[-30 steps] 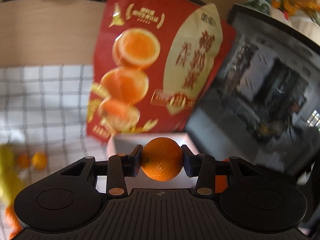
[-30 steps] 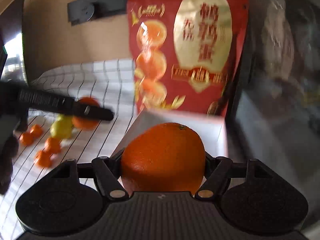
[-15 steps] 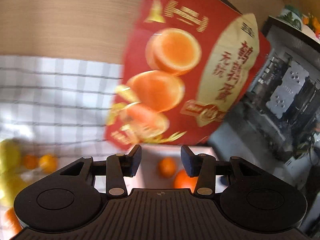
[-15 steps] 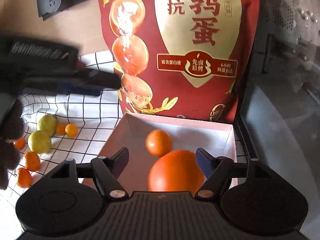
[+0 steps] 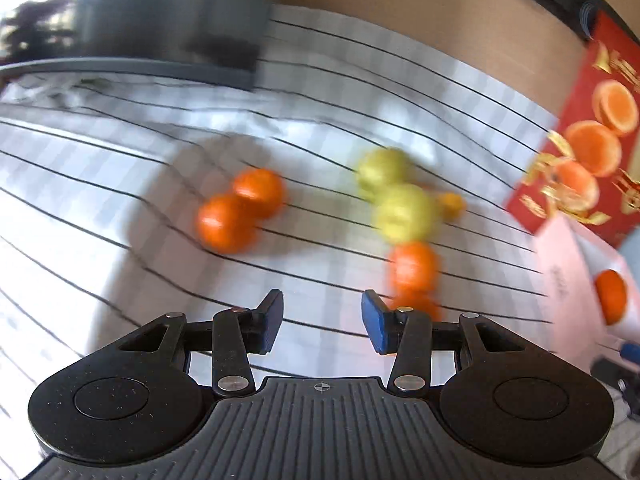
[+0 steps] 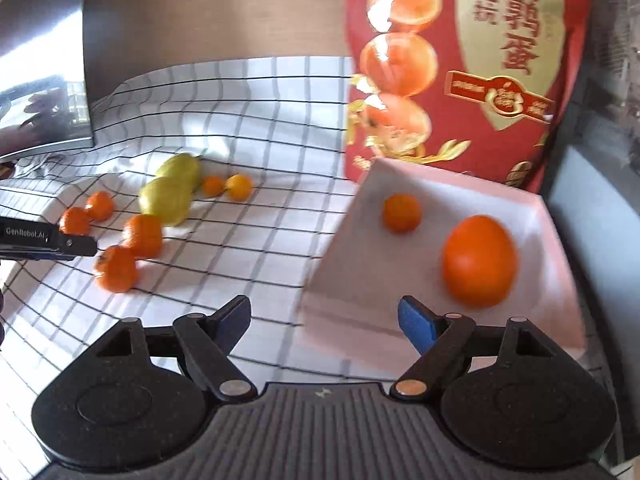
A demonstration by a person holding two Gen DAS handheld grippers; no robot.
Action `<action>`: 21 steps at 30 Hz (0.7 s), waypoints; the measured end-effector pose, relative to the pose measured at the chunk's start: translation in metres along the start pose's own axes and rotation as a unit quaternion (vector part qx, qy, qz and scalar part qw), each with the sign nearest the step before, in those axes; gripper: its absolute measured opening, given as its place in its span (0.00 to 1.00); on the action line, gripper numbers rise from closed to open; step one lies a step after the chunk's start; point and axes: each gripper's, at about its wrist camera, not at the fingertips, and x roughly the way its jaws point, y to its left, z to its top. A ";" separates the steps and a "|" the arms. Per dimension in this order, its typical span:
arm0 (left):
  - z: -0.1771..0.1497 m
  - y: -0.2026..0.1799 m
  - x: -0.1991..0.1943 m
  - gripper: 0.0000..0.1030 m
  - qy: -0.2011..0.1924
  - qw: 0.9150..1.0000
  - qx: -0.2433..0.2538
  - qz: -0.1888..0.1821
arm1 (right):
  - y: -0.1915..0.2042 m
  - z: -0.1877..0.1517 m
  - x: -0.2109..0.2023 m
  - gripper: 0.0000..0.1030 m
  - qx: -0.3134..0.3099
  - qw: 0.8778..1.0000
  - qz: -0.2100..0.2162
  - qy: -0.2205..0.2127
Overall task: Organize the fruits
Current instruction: 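Release the tangerine into the pink box with the left tool while the right tool lowers the large orange in, then grasp another tangerine with the left tool while the right tool grasps a green pear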
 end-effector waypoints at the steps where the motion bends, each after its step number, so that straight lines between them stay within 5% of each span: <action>1: 0.004 0.007 -0.002 0.46 -0.009 1.000 0.005 0.010 | 0.007 -0.002 0.001 0.80 0.004 1.000 0.005 0.007; 5: 0.023 0.027 0.010 0.46 -0.024 0.998 0.034 0.040 | 0.038 -0.011 0.001 0.80 0.003 1.000 0.013 0.020; 11: 0.048 0.032 0.043 0.46 -0.007 0.998 0.059 0.028 | 0.065 -0.021 0.002 0.80 -0.026 0.999 0.007 0.036; 16: 0.052 0.021 0.064 0.51 0.004 0.992 0.114 0.061 | 0.064 -0.025 0.004 0.80 -0.019 0.998 -0.002 0.052; 21: 0.044 0.026 0.077 0.48 0.026 0.991 0.120 0.052 | 0.065 -0.031 0.010 0.80 -0.017 0.997 0.001 0.069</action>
